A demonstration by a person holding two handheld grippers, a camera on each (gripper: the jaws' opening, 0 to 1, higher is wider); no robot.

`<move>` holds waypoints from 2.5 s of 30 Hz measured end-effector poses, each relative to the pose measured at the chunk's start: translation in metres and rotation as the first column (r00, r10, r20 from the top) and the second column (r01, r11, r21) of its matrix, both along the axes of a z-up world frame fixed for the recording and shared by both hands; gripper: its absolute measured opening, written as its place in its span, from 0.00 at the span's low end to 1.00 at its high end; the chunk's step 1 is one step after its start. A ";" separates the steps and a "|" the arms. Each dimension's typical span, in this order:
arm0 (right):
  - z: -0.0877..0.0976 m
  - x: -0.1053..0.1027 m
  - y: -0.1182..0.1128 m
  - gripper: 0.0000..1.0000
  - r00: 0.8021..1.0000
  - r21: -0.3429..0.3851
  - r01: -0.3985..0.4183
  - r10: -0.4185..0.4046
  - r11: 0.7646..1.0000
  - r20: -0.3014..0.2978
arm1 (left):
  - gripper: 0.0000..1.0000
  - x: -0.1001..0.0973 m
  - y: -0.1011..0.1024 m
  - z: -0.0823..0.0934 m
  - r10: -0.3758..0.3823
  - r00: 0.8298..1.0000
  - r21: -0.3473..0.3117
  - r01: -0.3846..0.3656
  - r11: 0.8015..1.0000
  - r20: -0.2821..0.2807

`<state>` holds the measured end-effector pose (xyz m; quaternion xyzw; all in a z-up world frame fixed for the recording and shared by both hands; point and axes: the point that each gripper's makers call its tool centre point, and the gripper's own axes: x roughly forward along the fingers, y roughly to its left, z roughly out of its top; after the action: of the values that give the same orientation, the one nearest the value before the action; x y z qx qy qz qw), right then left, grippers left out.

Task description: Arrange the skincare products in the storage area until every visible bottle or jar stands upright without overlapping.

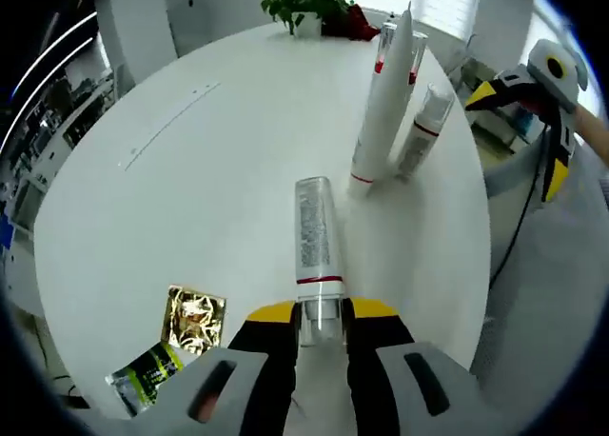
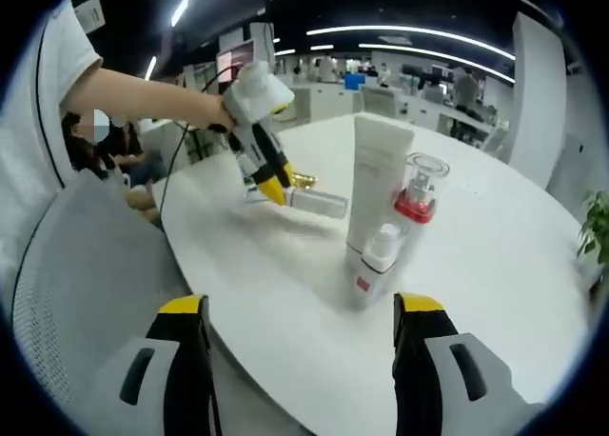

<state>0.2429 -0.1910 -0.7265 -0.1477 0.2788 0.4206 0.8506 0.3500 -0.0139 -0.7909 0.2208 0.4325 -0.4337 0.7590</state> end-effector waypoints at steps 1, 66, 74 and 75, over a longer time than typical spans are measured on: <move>0.000 0.000 0.001 0.77 1.000 -0.001 -0.003 0.003 1.000 0.002 | 0.23 -0.003 0.000 0.001 0.009 1.000 -0.006 -0.010 1.000 -0.005; 0.041 -0.013 0.109 0.20 0.790 -0.312 -0.372 0.474 0.874 0.389 | 0.24 -0.131 -0.050 0.137 -0.091 0.964 -0.340 0.000 0.940 -0.252; 0.051 -0.011 0.101 0.19 0.889 -0.038 -0.332 0.327 0.942 0.321 | 0.55 -0.121 -0.059 0.178 -0.176 0.982 -0.560 0.107 0.821 -0.072; 0.052 -0.010 0.100 0.19 0.896 -0.017 -0.324 0.312 0.946 0.316 | 0.57 -0.123 -0.060 0.177 -0.179 0.982 -0.552 0.112 0.826 -0.068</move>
<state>0.2327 -0.0911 -0.6742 -0.2410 0.1044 0.5300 0.8063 0.2266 -0.0737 -0.6135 0.0022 0.3165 -0.6075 0.7285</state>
